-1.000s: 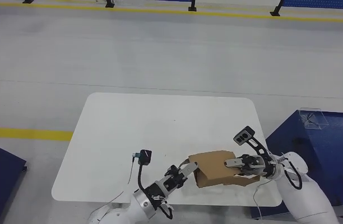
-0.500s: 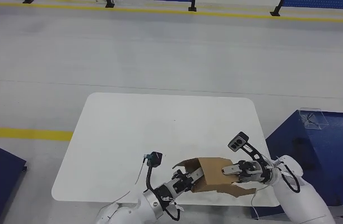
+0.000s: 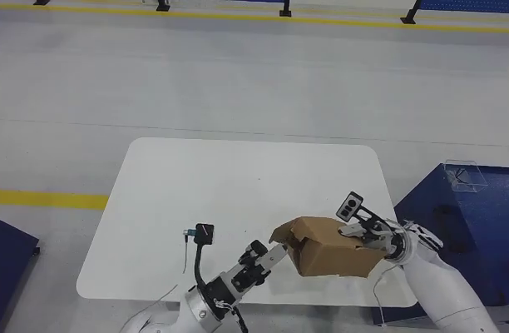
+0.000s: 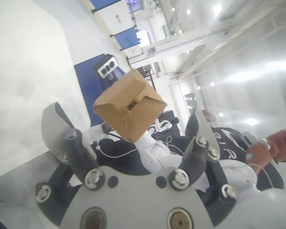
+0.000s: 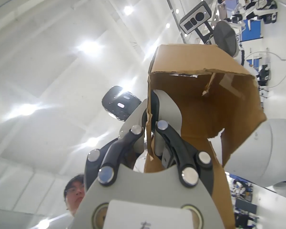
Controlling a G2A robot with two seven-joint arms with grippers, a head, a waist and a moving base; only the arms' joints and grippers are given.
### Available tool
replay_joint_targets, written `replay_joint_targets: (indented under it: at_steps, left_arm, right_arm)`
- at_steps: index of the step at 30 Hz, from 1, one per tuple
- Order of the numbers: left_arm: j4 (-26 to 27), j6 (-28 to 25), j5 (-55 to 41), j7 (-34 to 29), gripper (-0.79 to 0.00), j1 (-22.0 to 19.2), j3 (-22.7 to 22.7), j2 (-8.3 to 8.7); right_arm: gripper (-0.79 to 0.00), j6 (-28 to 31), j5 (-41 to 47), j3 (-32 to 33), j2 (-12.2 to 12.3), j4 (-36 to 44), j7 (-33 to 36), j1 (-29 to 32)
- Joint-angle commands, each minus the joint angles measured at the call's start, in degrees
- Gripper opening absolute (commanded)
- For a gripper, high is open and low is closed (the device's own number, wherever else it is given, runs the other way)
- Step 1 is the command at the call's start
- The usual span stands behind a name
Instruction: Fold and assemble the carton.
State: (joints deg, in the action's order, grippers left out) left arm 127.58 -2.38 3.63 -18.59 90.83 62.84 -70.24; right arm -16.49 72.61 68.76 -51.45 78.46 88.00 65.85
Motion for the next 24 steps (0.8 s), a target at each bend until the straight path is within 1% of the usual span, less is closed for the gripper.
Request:
replay_joint_targets:
  at_steps: [1,3,5,7,10,16,19,24]
  left_arm:
    - [0.15,-1.91,-1.57,1.66,0.0,1.74,2.53,0.2]
    - [-0.38,-1.39,-1.39,2.33,0.0,2.37,4.99,0.41]
    - [-1.03,0.95,-0.2,2.69,0.0,2.58,6.17,0.53]
    - [-1.58,5.61,0.49,1.76,0.0,2.21,6.37,0.59]
    - [-1.46,8.97,2.67,-2.0,0.0,1.04,5.29,0.75]
    - [-1.17,9.44,5.16,-7.07,0.0,-0.02,2.72,0.95]
    - [-1.56,8.28,5.95,-9.82,0.0,-0.62,1.1,1.03]
    - [-2.58,9.08,6.51,-9.49,0.0,-2.39,-1.46,0.73]
  right_arm:
    - [-0.785,0.19,2.11,-2.01,0.3,-0.08,0.0,-0.44]
    - [-0.785,0.19,3.93,-4.22,0.89,-0.12,0.0,-1.14]
    - [-0.785,0.18,5.46,-6.3,1.66,0.02,0.0,-1.78]
    - [-0.785,0.19,5.12,-7.69,2.63,0.46,0.0,-2.67]
    - [-0.785,0.19,5.84,-9.08,3.93,1.16,0.0,-2.92]
    - [-0.785,0.2,7.92,-10.77,5.92,2.05,0.0,-3.36]
    - [-0.785,0.2,8.47,-11.43,6.67,2.53,0.0,-3.53]
    - [-0.785,0.2,8.74,-12.21,7.72,3.84,0.0,-3.35]
